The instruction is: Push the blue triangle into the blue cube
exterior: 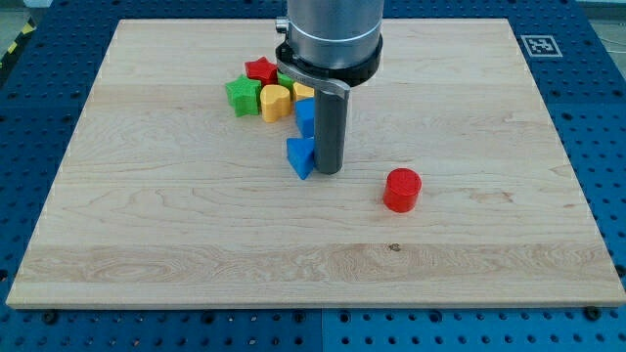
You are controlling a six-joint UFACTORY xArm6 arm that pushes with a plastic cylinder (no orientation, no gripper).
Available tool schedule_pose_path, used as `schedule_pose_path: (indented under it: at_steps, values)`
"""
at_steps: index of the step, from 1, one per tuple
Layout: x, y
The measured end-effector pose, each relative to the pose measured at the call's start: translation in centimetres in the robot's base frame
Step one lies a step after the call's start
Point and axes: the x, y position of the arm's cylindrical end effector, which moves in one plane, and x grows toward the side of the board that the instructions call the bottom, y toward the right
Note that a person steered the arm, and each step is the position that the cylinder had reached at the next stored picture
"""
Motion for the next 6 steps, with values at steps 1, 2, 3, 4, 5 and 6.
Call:
schedule_pose_path:
  at_steps: [1, 2, 3, 4, 5, 6]
  values:
    - [2.7, 0.5]
    - [2.9, -3.3]
    - [1.9, -3.9]
    - [1.8, -3.9]
    - [2.6, -2.7]
    - [2.6, -0.5]
